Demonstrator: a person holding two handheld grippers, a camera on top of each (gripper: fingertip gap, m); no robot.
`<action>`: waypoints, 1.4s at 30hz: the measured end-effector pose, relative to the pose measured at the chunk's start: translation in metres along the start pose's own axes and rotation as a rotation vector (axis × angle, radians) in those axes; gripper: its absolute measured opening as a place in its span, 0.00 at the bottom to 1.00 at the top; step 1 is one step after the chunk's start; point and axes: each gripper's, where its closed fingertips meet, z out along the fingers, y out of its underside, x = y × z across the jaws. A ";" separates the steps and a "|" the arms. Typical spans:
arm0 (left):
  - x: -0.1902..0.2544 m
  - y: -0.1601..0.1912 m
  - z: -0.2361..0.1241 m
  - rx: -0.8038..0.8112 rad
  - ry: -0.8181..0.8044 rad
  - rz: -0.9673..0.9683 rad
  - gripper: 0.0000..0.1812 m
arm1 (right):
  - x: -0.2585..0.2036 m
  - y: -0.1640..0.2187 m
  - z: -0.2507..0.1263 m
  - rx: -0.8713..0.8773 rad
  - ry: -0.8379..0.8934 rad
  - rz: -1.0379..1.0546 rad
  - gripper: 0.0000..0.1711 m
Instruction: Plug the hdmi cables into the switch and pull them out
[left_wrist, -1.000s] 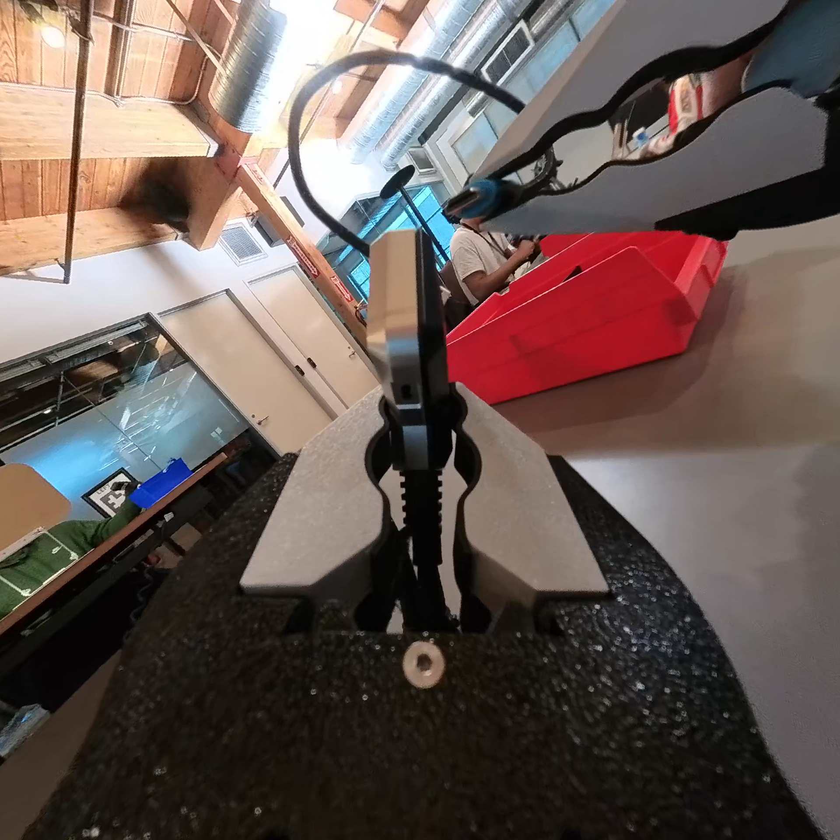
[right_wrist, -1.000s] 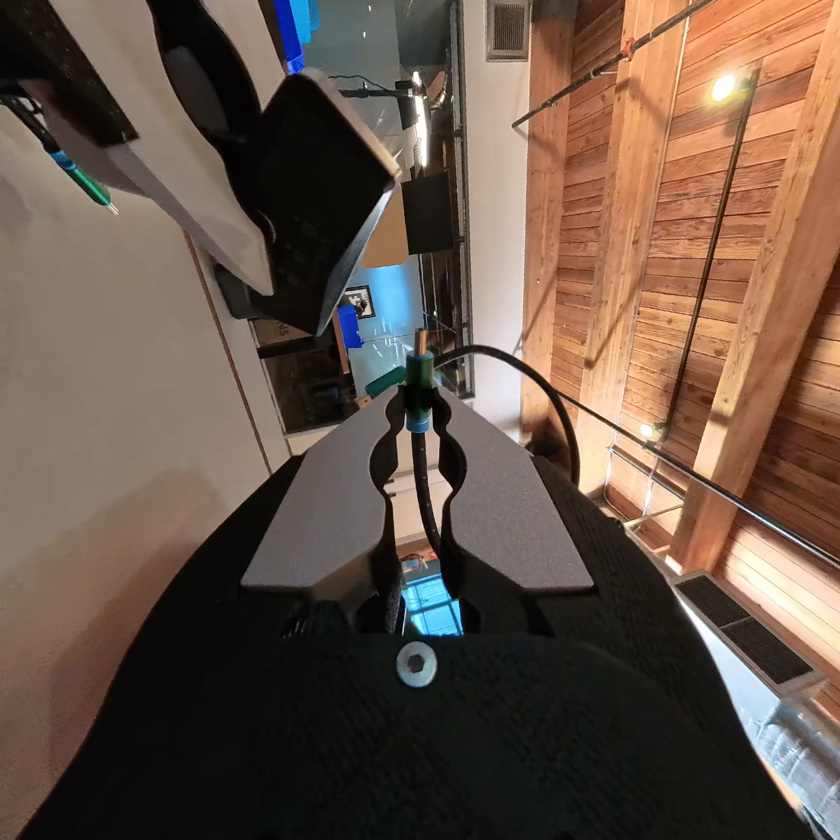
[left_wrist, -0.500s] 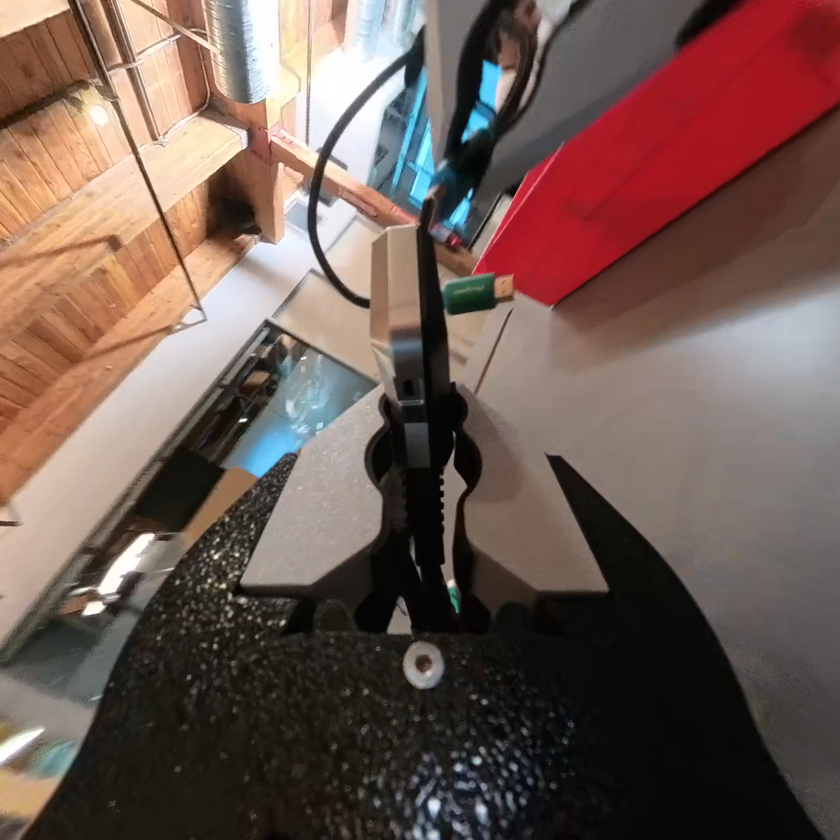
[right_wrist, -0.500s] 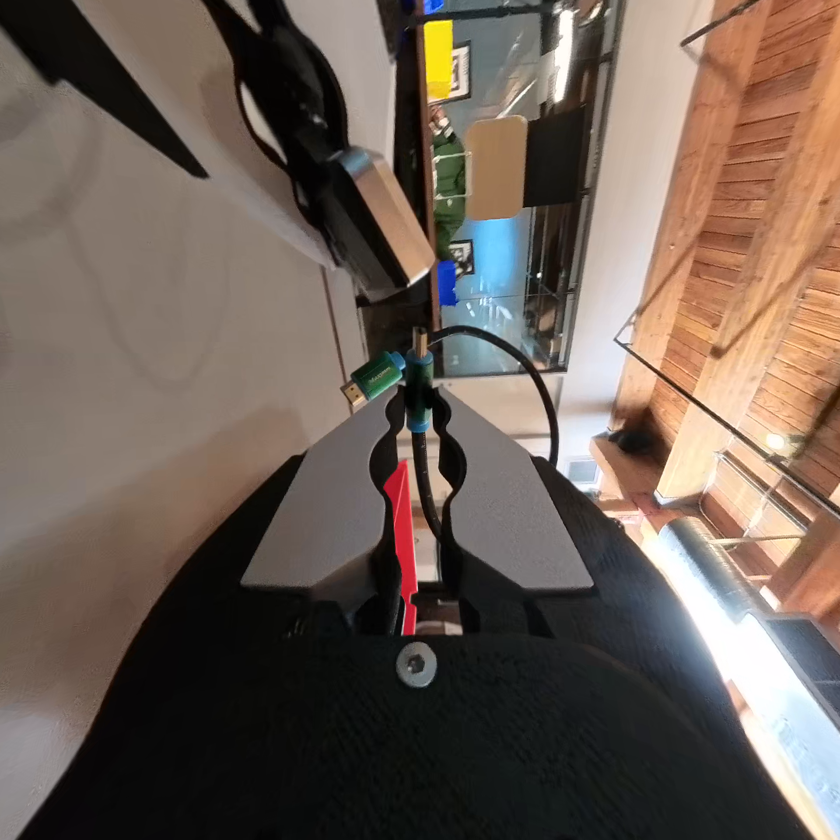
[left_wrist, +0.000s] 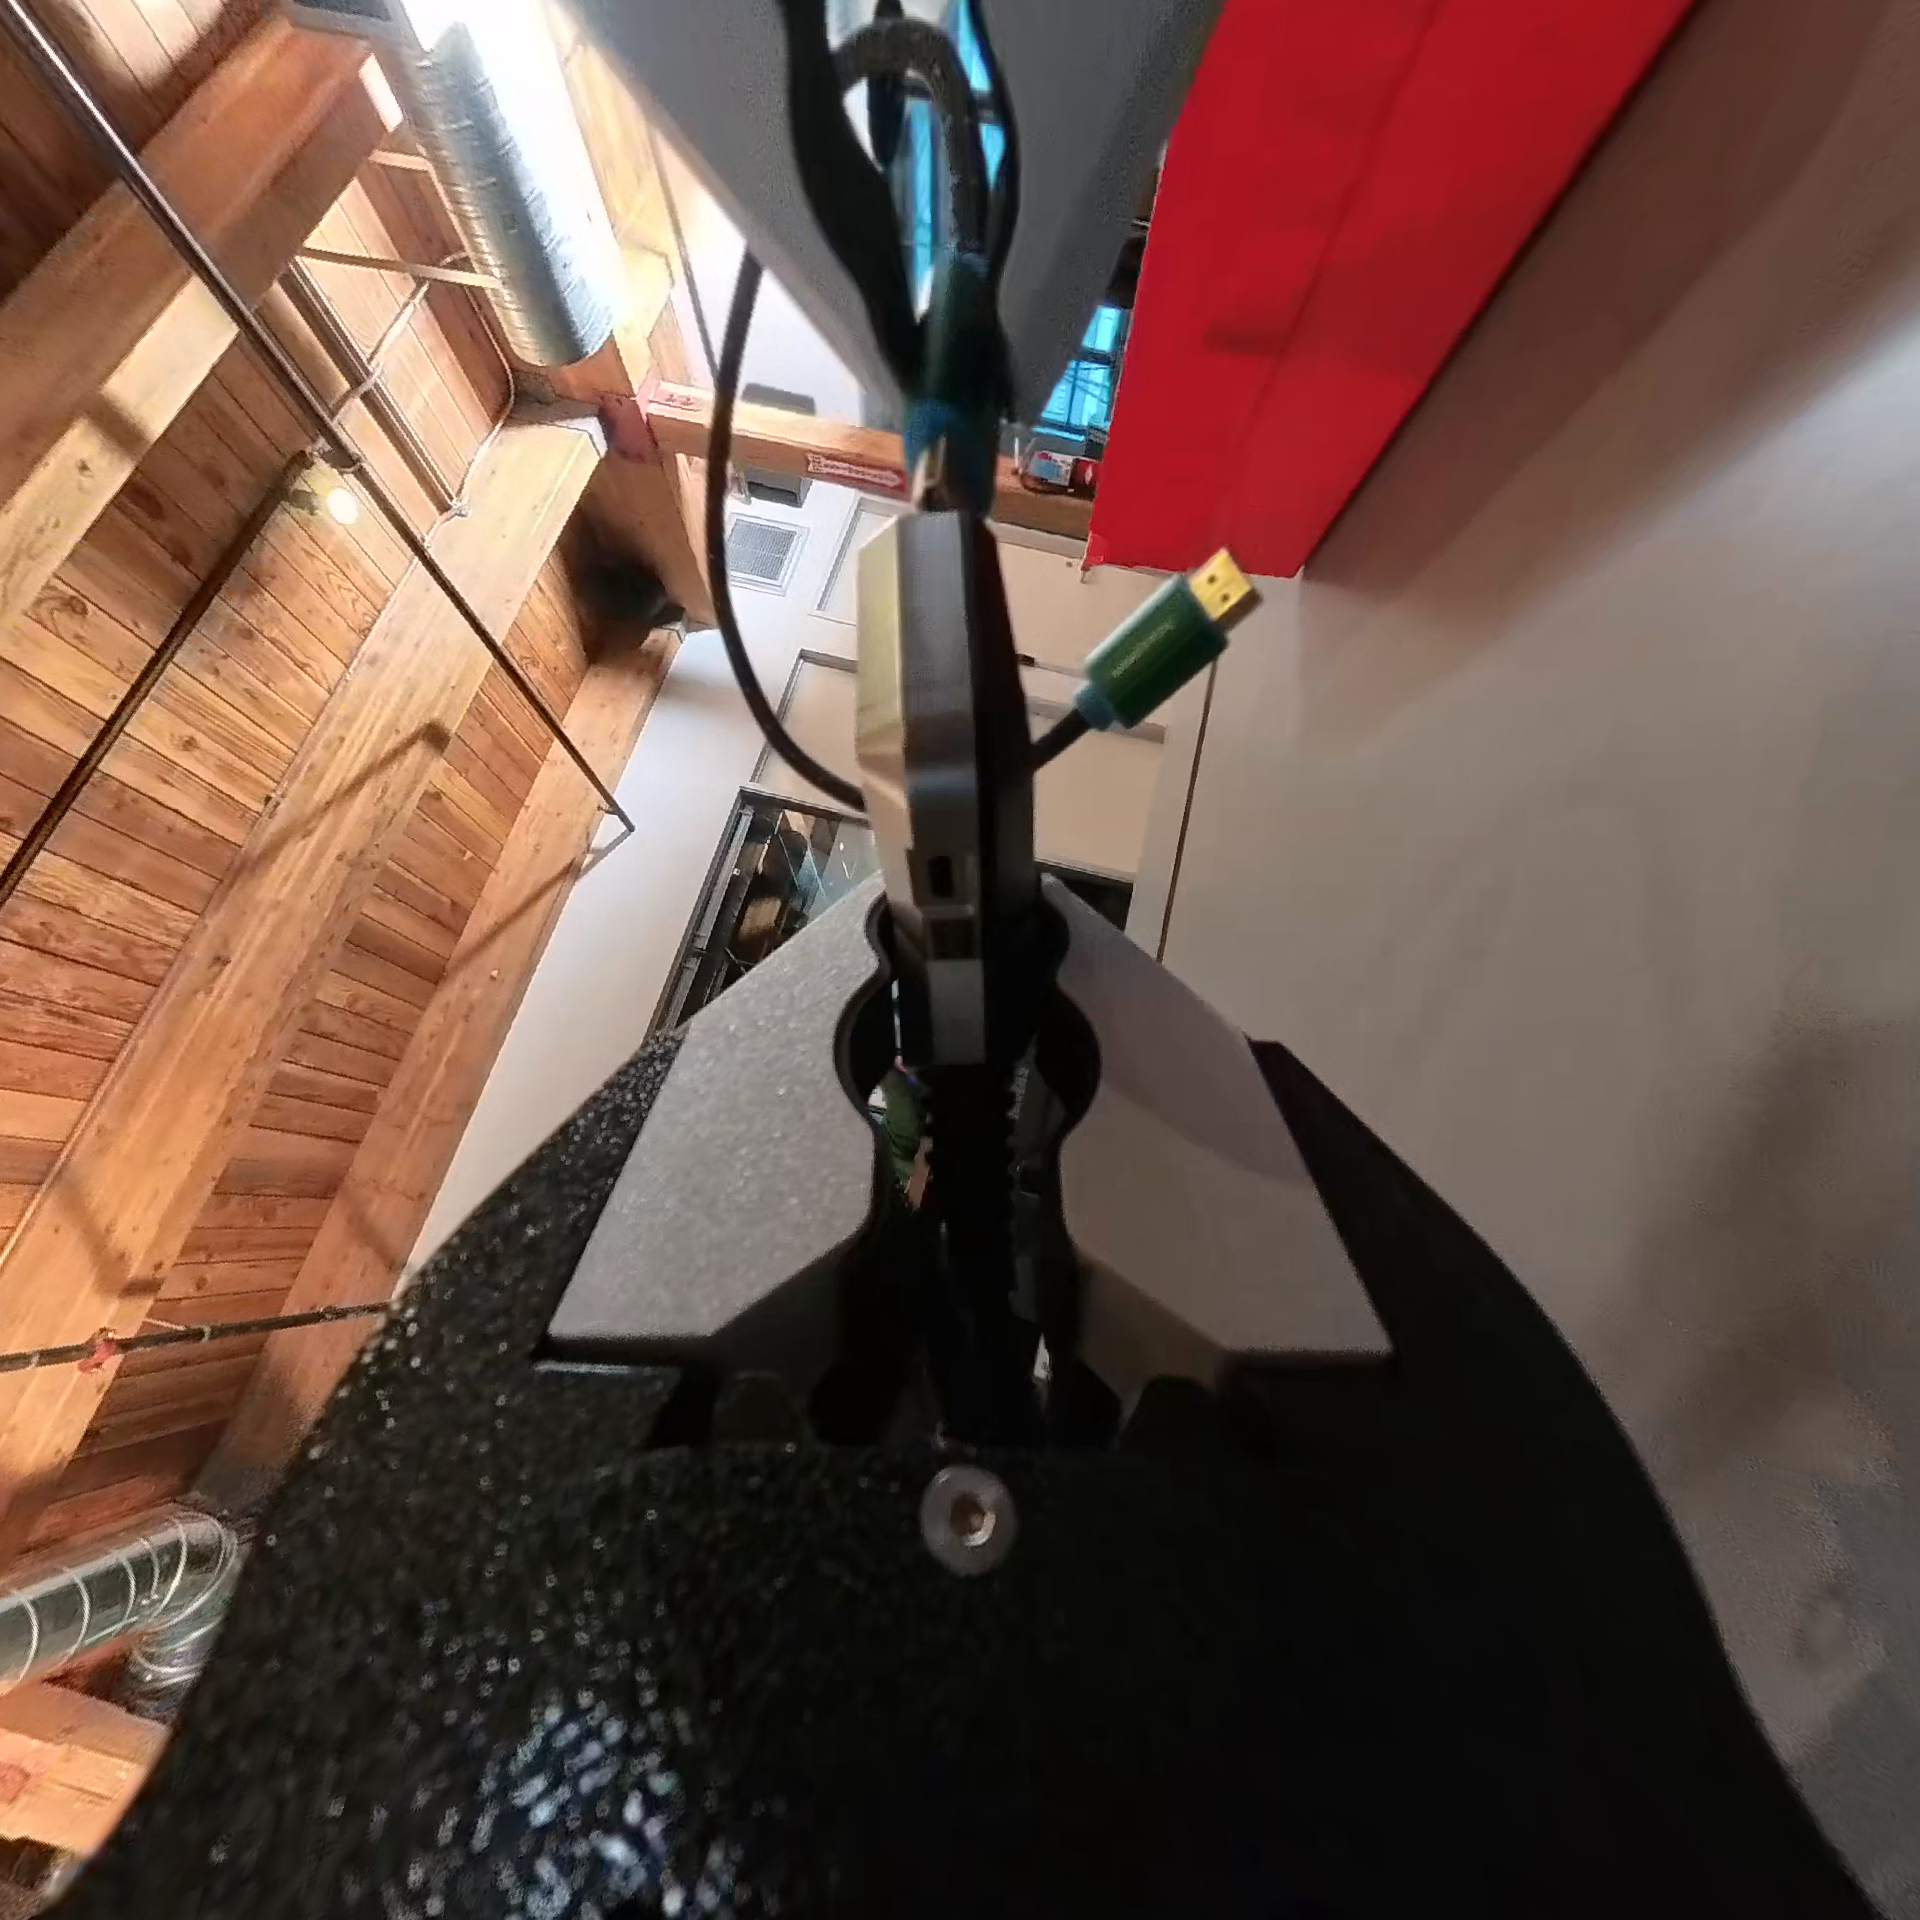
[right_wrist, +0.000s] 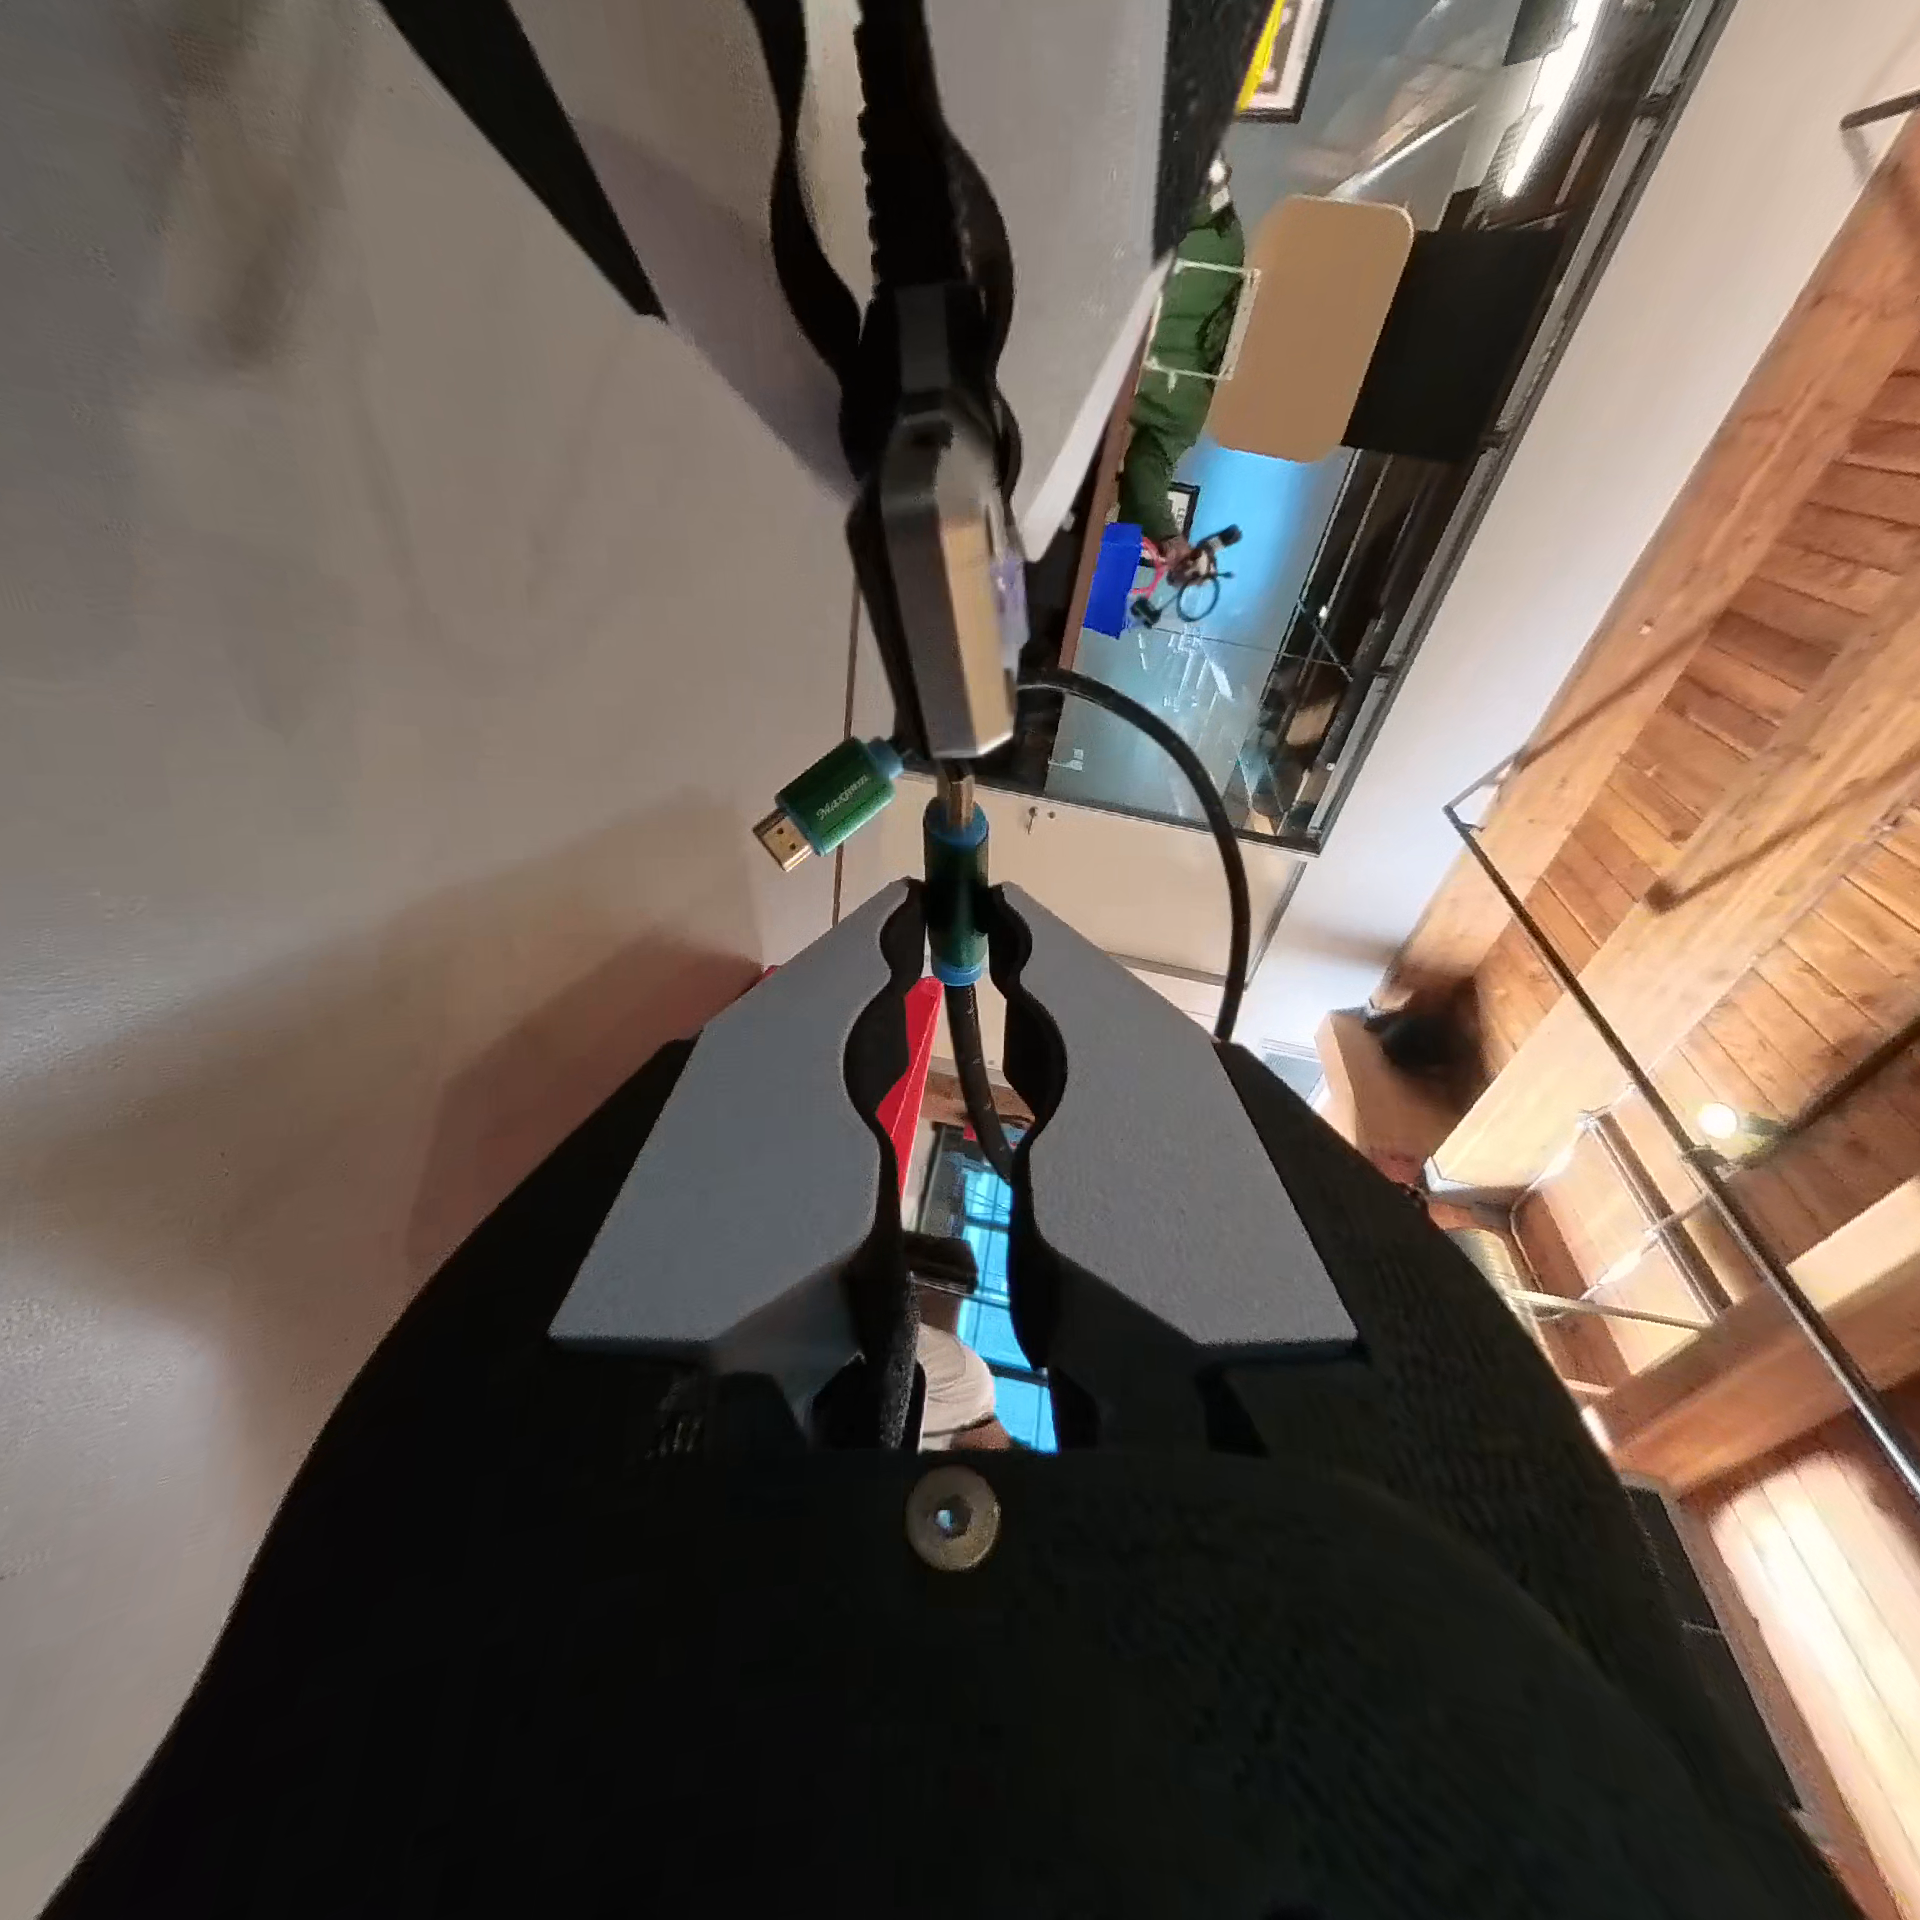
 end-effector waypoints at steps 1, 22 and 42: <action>0.000 -0.001 0.000 0.006 0.000 -0.002 0.10 | -0.001 0.000 0.000 -0.005 0.001 0.000 0.06; 0.007 -0.002 0.000 0.018 0.047 -0.052 0.11 | -0.001 -0.002 0.006 -0.026 0.060 -0.078 0.06; 0.044 0.003 0.002 -0.047 0.272 -0.163 0.15 | -0.025 -0.006 0.013 -0.064 -0.041 -0.045 0.06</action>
